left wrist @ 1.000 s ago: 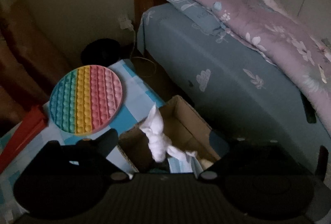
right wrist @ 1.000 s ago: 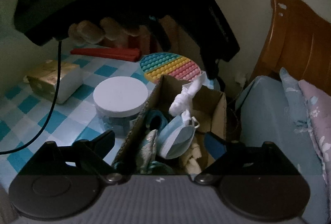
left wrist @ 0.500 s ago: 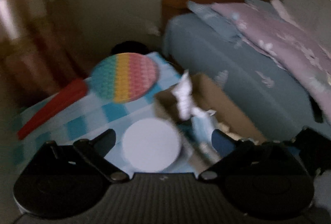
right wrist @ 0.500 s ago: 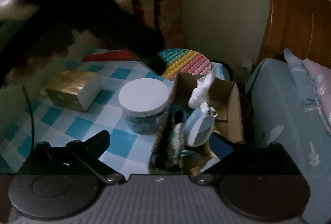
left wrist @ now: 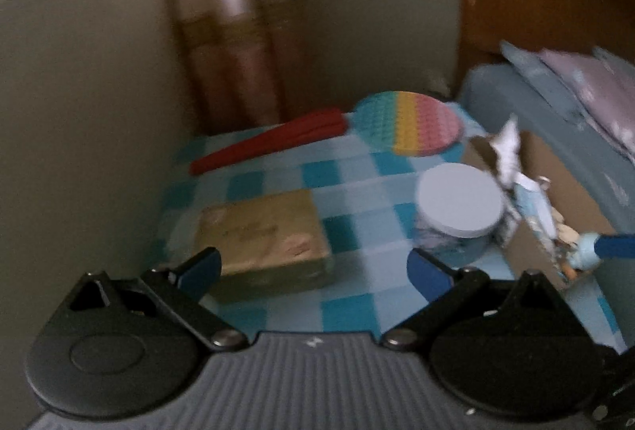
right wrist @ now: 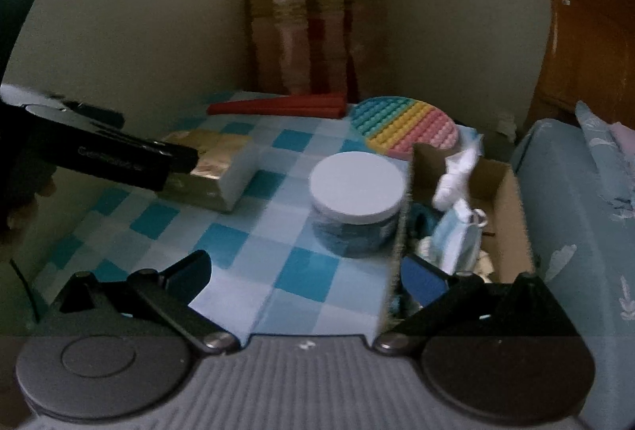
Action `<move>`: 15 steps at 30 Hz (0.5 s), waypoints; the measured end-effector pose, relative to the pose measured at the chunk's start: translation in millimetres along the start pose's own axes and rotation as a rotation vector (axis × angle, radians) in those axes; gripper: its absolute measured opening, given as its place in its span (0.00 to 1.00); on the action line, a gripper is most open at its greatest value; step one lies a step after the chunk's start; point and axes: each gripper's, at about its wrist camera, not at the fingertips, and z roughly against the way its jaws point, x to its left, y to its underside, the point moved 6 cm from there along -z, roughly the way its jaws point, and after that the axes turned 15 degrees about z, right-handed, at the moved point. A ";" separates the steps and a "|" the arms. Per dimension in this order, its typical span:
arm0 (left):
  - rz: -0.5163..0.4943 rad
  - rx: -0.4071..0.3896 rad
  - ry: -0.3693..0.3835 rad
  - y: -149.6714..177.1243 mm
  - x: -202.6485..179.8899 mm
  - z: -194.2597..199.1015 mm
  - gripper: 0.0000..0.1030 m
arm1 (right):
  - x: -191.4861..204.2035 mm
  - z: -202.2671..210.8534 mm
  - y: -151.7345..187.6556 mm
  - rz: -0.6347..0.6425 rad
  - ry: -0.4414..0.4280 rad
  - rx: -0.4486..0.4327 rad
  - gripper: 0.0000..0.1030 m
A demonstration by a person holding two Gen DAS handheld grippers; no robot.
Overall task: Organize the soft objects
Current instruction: 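Move both grippers away from the box toward the gold tissue box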
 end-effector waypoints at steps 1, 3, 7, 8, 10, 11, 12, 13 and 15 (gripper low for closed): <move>0.028 -0.007 -0.010 1.6 9.1 1.9 0.97 | 4.7 -0.7 -1.3 0.002 -0.006 -0.002 1.00; 0.077 -0.024 -0.036 6.9 27.7 4.5 0.99 | 14.4 -3.5 -4.5 0.011 -0.012 -0.001 1.00; 0.131 -0.031 -0.096 24.6 62.9 3.5 0.99 | 31.8 -10.6 -9.9 0.051 -0.022 0.000 1.00; 0.144 -0.026 -0.114 29.1 71.6 1.7 0.99 | 35.9 -13.6 -11.6 0.058 -0.030 0.000 1.00; 0.169 -0.014 -0.129 37.0 85.1 -3.0 0.99 | 43.6 -22.0 -15.0 0.067 -0.043 0.011 1.00; 0.178 -0.003 -0.129 41.2 91.3 -5.8 0.99 | 47.2 -26.2 -17.4 0.073 -0.046 0.015 1.00; 0.187 0.006 -0.131 44.7 97.5 -9.2 0.99 | 50.6 -29.8 -19.8 0.082 -0.049 0.018 1.00; 0.193 0.009 -0.135 47.7 101.1 -11.1 0.99 | 54.0 -33.7 -22.6 0.091 -0.055 0.021 1.00; 0.205 0.016 -0.135 52.0 108.4 -16.7 0.99 | 59.9 -42.1 -28.5 0.104 -0.062 0.028 1.00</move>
